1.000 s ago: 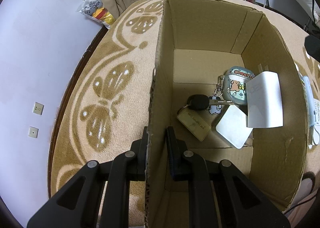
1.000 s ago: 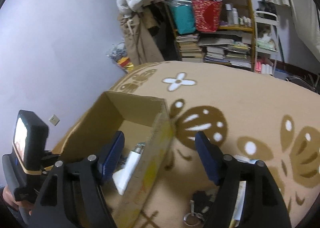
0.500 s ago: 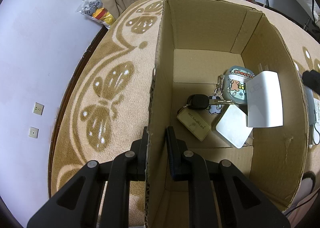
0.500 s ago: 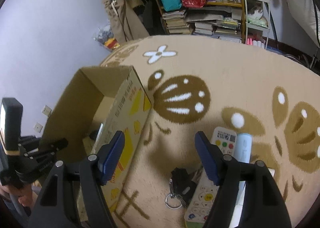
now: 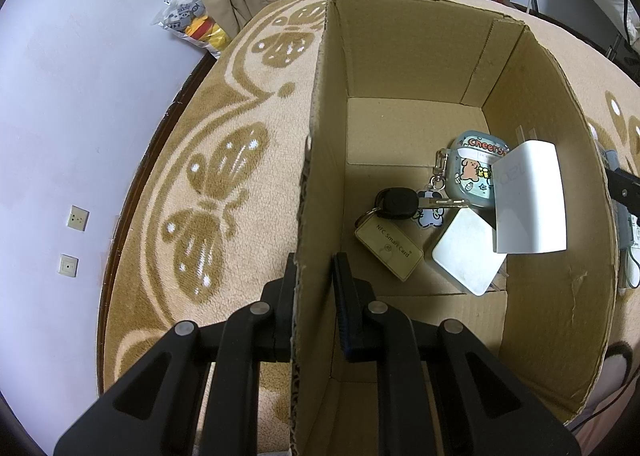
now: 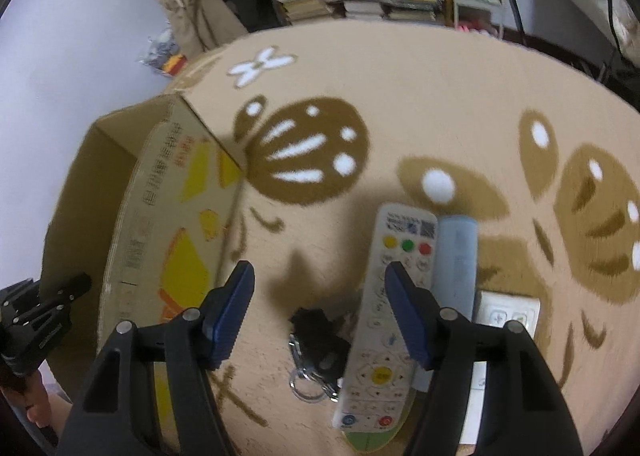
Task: Organize rigid objects
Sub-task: 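Move the right gripper to the white TV remote and grasp it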
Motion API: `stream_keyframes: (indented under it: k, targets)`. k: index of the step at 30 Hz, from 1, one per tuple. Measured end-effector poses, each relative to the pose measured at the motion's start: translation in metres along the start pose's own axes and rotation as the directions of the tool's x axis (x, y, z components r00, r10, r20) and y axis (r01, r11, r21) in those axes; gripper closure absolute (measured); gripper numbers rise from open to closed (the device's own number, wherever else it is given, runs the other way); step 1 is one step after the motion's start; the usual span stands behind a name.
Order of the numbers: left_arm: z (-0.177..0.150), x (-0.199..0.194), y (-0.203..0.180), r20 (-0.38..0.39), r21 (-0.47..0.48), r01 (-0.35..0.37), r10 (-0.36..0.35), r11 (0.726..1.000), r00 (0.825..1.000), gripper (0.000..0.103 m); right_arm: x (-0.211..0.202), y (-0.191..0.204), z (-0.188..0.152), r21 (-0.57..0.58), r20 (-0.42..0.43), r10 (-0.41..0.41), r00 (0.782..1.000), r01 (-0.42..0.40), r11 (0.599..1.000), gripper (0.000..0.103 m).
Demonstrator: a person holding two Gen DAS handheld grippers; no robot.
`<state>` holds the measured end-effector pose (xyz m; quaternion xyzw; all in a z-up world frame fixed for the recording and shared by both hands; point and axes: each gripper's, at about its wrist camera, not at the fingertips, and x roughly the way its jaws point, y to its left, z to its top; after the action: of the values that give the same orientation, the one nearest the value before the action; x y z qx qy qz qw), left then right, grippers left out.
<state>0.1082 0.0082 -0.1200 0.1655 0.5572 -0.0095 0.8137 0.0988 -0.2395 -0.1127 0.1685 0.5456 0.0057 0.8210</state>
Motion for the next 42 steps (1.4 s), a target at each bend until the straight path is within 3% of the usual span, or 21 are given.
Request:
stream_keyframes:
  k: [12,22,23,26,30,42]
  targets:
    - [0.000,0.002,-0.001,-0.001,0.002,0.001,-0.001,1.000,1.000,0.089,0.007,-0.034,-0.003,0.113,-0.045,0.011,0.999,-0.006,0.994,0.033]
    - [-0.001,0.002,-0.001,0.000,0.004,0.000,0.000,1.000,1.000,0.089,0.015,-0.036,-0.003,0.120,-0.078,-0.070,0.995,0.079,0.990,0.035]
    - [-0.001,0.002,-0.001,-0.001,0.004,0.000,0.000,1.000,1.000,0.089,0.015,-0.036,-0.003,0.121,-0.074,-0.070,0.995,0.079,0.990,0.037]
    - [-0.001,0.002,-0.001,0.000,0.005,-0.002,0.002,1.000,1.000,0.089,0.019,-0.033,-0.003,0.094,-0.072,-0.132,0.989,0.138,0.986,0.057]
    - [-0.001,0.002,0.000,0.000,0.006,-0.004,0.004,1.000,1.000,0.089,0.025,-0.035,-0.005,0.106,-0.090,-0.097,0.991,0.106,0.989,0.058]
    - [-0.005,-0.001,-0.009,0.018,0.032,-0.039,0.038,0.999,0.999,0.088,0.022,-0.030,-0.008,0.108,-0.025,-0.142,0.990,0.144,0.984,0.059]
